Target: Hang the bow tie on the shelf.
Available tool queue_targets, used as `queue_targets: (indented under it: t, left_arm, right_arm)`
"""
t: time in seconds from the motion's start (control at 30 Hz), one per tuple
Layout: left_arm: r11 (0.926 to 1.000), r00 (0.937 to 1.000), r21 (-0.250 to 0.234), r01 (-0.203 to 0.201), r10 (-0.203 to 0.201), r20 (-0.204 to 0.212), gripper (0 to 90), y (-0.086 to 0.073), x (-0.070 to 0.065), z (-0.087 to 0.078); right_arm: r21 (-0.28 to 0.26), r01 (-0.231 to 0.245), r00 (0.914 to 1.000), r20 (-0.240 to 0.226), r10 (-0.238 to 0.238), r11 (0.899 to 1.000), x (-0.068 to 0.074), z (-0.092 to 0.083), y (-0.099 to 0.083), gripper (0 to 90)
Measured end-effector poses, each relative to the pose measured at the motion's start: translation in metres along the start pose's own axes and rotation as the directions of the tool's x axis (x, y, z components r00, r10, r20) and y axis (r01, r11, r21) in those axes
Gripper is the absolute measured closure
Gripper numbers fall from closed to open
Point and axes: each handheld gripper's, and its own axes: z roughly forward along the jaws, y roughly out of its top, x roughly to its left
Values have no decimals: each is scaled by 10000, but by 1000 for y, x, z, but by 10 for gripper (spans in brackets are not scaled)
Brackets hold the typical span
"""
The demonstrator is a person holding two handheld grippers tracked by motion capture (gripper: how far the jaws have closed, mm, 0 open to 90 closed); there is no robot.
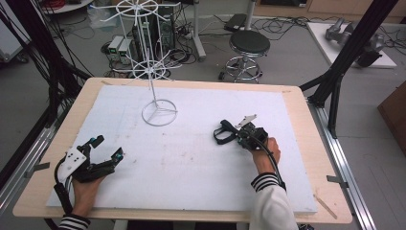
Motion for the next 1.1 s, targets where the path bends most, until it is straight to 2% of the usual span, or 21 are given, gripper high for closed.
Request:
queue_targets:
  t: [0.33,0.6,0.73,0.9,1.0,1.1]
  left_arm:
    - [10000,10000,5,-8,8,7,162,0,0,0]
    - [10000,10000,-2,7,-7,10,162,0,0,0]
    - [10000,10000,-4,-2,2,-3,162,0,0,0]
    - [10000,10000,-21,-5,5,9,162,0,0,0]
    - [10000,10000,-14,-9,9,1,162,0,0,0]
    - [10000,10000,-5,-6,6,11,162,0,0,0]
  right_arm:
    - [-79,-92,9995,288,95,9999,-1,-2,0,857]
    - [-676,-746,9972,8,748,9949,-4,-7,-3,858]
    - [-1189,-1268,9919,-136,1260,9848,-5,-12,-4,858]
    - [-1882,-1425,9897,-397,1374,9717,-4,-18,-3,858]
    - [-2386,-1472,9889,-536,1383,9599,-1,-22,0,858]
    - [-2914,-1553,9872,-815,1372,9439,2,-26,2,858]
